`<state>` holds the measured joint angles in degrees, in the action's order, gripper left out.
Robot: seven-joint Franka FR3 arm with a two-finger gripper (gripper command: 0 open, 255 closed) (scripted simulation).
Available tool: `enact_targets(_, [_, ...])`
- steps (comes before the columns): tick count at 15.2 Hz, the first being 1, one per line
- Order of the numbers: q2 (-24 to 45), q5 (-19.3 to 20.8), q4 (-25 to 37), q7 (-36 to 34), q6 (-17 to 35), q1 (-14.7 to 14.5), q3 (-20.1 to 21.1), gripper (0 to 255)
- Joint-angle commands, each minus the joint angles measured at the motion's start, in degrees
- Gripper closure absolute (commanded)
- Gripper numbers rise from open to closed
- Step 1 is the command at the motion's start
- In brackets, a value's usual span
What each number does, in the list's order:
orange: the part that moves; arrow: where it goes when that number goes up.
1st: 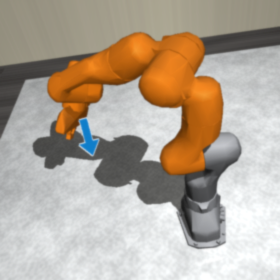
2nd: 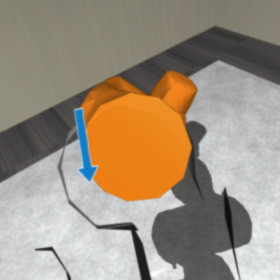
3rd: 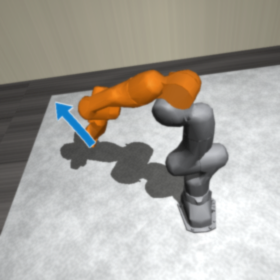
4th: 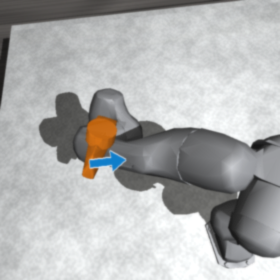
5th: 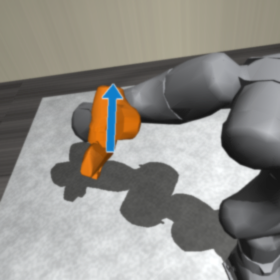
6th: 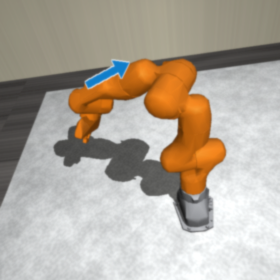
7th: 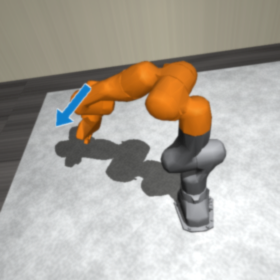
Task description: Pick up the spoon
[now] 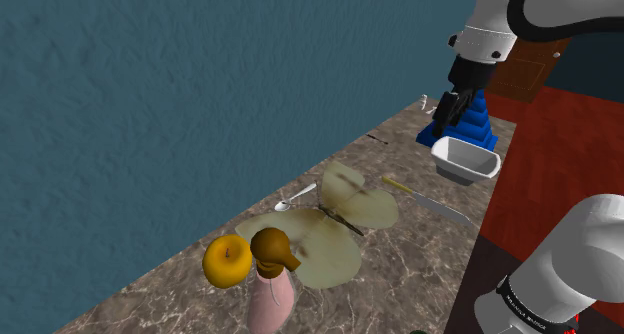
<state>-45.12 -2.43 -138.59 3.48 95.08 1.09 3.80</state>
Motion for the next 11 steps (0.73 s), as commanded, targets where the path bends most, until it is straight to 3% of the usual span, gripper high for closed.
enact_targets(1, [0.0,0.0,0.0,0.0,0.0,0.0,0.0,0])
enact_targets(11, [14.7,-2.5,-2.4,-6.0,19.3,-1.9,7.1,0])
